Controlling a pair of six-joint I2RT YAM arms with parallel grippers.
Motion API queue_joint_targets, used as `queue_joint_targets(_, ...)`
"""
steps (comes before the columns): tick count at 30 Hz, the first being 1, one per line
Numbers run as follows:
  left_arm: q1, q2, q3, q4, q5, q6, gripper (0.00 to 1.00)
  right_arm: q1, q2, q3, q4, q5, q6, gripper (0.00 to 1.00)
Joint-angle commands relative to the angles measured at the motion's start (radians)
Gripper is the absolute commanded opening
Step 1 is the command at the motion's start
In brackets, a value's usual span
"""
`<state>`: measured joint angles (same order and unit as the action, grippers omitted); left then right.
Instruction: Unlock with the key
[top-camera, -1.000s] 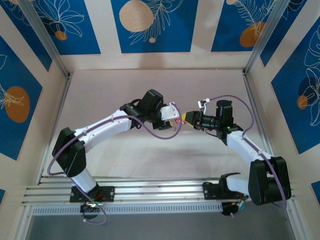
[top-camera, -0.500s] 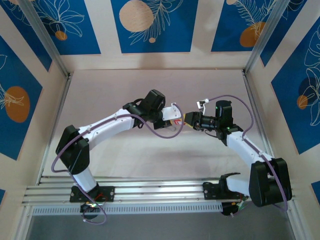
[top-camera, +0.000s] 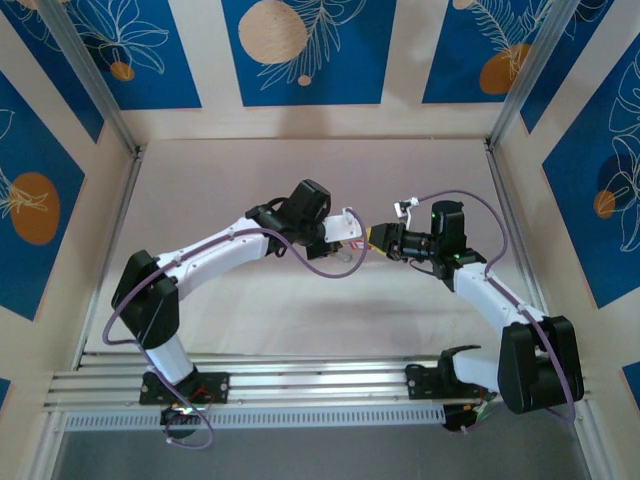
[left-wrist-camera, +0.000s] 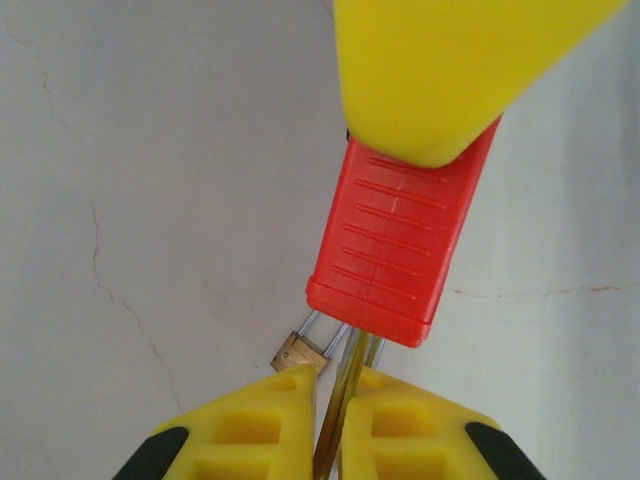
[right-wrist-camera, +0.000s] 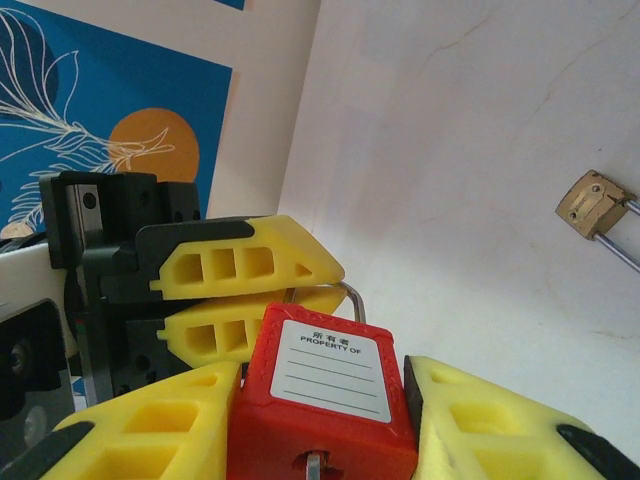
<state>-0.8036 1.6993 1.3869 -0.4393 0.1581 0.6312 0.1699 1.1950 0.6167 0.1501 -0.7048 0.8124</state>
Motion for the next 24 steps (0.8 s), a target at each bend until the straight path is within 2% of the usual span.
queue_joint_targets(1, 0.01, 0.0, 0.004, 0.009, -0.013, -0.002, 0.1, -0.009, -0.038, -0.026, -0.005, -0.021, -0.018, 0.28)
queue_joint_targets(24, 0.018, -0.026, -0.026, 0.017, -0.052, -0.004, 0.15, -0.084, -0.057, -0.043, -0.007, -0.045, -0.007, 0.27)
